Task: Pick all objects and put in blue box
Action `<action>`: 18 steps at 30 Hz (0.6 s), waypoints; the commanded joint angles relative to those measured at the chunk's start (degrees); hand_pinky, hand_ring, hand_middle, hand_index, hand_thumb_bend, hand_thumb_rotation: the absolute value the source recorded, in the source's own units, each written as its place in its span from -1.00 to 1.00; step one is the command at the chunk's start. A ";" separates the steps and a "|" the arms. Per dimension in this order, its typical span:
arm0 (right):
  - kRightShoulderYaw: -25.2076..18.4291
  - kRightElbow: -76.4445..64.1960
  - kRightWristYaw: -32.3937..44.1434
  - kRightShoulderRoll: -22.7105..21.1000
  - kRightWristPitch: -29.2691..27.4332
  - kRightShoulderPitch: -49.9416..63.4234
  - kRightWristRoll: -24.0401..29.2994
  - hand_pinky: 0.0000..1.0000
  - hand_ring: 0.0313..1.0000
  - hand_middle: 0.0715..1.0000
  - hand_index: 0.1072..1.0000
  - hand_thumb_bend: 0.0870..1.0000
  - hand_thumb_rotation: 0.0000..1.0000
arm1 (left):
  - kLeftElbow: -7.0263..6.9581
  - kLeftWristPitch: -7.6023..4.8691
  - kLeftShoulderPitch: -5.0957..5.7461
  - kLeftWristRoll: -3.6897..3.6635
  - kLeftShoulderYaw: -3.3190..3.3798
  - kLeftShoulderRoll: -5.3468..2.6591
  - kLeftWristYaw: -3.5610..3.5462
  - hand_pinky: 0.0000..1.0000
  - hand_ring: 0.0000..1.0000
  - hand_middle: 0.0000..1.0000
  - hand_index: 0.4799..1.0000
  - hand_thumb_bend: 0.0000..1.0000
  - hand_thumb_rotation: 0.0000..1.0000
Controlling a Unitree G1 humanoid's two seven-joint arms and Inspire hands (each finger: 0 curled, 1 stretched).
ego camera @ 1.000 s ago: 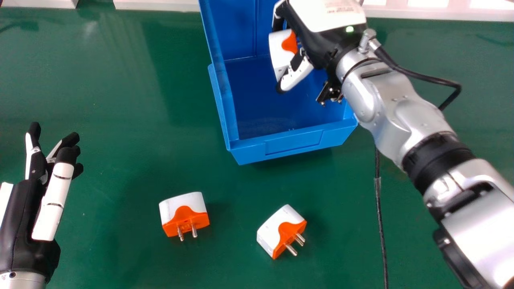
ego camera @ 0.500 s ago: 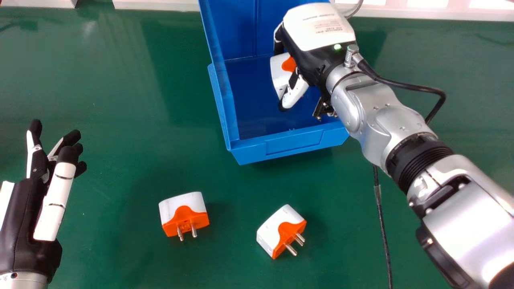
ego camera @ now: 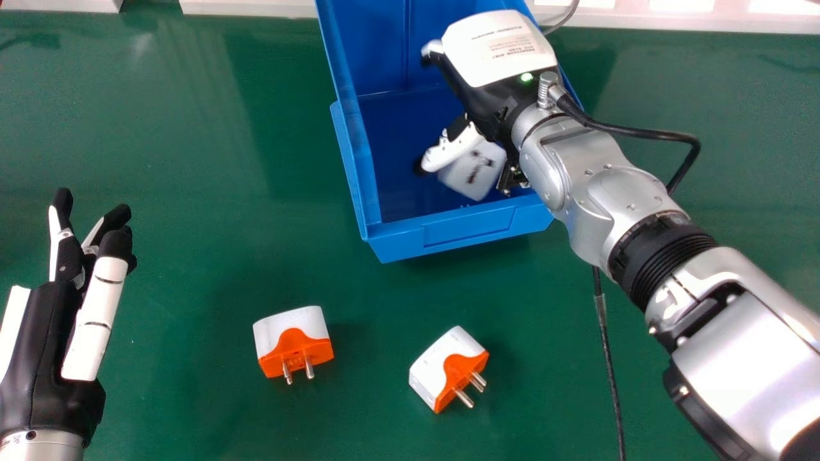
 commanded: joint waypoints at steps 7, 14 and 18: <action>-0.73 -4.05 -2.65 -1.12 0.64 -1.19 0.46 0.85 1.00 1.00 1.00 0.10 0.30 | -0.49 -0.77 -0.76 0.19 -0.10 0.10 0.47 0.82 0.86 0.85 0.75 0.25 0.72; -1.91 -18.04 -6.13 -4.97 0.93 6.64 0.15 0.76 1.00 1.00 0.97 0.00 0.16 | -0.41 -0.35 -1.03 -0.83 -0.08 0.04 -0.13 0.84 0.86 0.85 0.74 0.26 0.70; -4.22 -31.25 -6.63 -7.75 2.08 13.96 -0.30 0.71 0.97 1.00 0.95 -0.03 0.14 | -0.70 -0.05 -0.91 0.02 -0.12 0.36 0.07 0.86 0.87 0.85 0.74 0.25 0.72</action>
